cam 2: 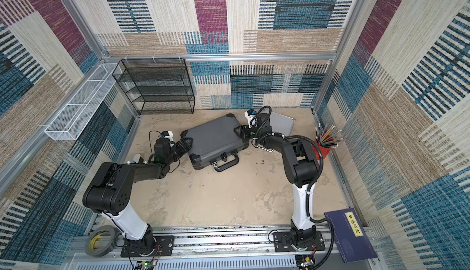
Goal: Open the poker set cases
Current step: Adjust the poker set case at the center of the board.
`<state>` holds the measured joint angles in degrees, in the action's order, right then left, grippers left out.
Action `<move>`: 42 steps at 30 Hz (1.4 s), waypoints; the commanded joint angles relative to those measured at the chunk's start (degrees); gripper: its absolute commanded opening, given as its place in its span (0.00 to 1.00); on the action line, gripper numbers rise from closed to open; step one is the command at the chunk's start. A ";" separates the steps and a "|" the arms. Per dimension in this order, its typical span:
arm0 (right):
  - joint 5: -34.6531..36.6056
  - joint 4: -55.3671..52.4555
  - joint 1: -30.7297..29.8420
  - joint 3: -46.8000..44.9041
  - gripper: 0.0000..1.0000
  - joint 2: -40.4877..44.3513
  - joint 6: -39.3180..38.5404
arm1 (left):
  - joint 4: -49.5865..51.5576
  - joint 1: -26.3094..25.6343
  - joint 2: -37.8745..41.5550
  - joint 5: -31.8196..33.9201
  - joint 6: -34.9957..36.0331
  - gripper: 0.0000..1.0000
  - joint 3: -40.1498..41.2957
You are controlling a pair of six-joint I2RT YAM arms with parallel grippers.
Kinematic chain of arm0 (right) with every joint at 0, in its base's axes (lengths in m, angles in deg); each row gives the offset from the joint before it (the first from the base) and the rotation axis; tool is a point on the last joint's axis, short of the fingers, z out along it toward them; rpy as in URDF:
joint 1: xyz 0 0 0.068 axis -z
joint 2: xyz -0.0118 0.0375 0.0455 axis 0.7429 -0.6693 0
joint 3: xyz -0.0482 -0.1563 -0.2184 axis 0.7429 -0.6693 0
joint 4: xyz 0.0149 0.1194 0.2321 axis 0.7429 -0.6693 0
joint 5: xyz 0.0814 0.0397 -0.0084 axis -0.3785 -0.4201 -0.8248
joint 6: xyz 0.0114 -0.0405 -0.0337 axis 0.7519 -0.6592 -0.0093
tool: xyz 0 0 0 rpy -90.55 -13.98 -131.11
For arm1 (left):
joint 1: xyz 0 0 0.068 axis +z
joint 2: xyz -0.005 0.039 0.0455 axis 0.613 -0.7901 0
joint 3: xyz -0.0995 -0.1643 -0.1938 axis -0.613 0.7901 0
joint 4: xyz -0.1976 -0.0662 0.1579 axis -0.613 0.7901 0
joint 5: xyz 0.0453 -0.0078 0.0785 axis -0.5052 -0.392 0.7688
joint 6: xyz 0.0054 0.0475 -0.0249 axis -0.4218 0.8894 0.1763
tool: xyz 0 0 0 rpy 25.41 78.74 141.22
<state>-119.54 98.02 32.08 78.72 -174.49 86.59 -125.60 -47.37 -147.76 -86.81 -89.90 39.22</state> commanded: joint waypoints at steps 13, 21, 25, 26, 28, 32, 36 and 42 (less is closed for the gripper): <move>-15.18 4.49 -7.26 -3.69 0.66 -2.89 16.95 | 18.00 5.22 -6.98 -9.85 11.66 0.76 -12.13; -14.00 4.70 -8.44 -4.26 0.66 -1.75 18.09 | 21.04 6.35 -8.81 -9.79 14.96 0.76 -17.60; -11.51 3.07 -8.53 -3.98 0.69 -0.96 17.04 | 23.00 6.99 -6.62 -9.20 16.50 0.76 -18.14; -10.34 1.80 -8.52 -3.40 0.69 -0.67 15.97 | 23.71 7.05 -5.54 -8.70 17.09 0.76 -18.08; -8.11 -1.31 -8.43 -1.85 0.70 -0.46 13.55 | 26.50 7.19 -3.00 -7.48 18.91 0.77 -18.34; -4.37 -6.58 -8.43 1.45 0.70 -0.93 9.71 | 29.12 7.36 3.21 -5.73 20.31 0.77 -17.58; -1.73 -8.88 -8.28 2.94 0.71 -1.39 8.37 | 31.09 7.45 9.48 -4.69 20.99 0.77 -16.76; 1.33 -10.07 -7.75 2.62 0.75 -0.14 7.18 | 35.16 7.07 14.17 -7.56 22.45 0.77 -18.31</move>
<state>-113.92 95.61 24.96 81.60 -174.92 93.96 -93.69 -40.05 -134.58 -91.34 -69.66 21.71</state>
